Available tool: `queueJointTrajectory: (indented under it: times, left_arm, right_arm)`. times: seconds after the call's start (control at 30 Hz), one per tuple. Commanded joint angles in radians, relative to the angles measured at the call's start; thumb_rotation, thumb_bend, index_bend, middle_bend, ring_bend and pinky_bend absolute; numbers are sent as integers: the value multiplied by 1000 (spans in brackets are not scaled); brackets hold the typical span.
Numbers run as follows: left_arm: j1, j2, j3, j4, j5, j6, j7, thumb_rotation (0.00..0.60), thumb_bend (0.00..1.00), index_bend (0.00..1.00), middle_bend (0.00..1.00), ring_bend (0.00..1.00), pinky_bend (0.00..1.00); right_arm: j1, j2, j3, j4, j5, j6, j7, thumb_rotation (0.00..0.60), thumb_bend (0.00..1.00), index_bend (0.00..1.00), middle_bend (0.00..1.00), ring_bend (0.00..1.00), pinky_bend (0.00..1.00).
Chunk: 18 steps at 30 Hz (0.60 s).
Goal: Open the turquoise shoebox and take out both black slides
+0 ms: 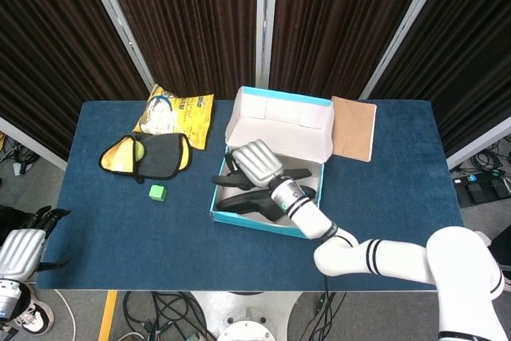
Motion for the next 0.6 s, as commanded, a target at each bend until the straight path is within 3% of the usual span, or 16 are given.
queueJointTrajectory:
  times: [0.03, 0.3, 0.6]
  left_arm:
    - [0, -2, -2, 1, -2, 0, 0, 600, 4, 157, 148, 81, 296]
    - [-5, -9, -5, 0, 4, 3, 3, 600, 4, 157, 148, 81, 296]
    - [-11, -12, -4, -10, 15, 6, 12, 600, 4, 157, 148, 81, 296]
  right_arm:
    - [-45, 36, 18, -54, -133, 109, 40, 600, 394, 903, 737, 600, 759]
    - [-121, 143, 44, -173, -292, 279, 14, 600, 397, 903, 737, 600, 760]
    - [-301, 284, -47, -248, -333, 427, -142, 600, 393, 903, 736, 600, 759]
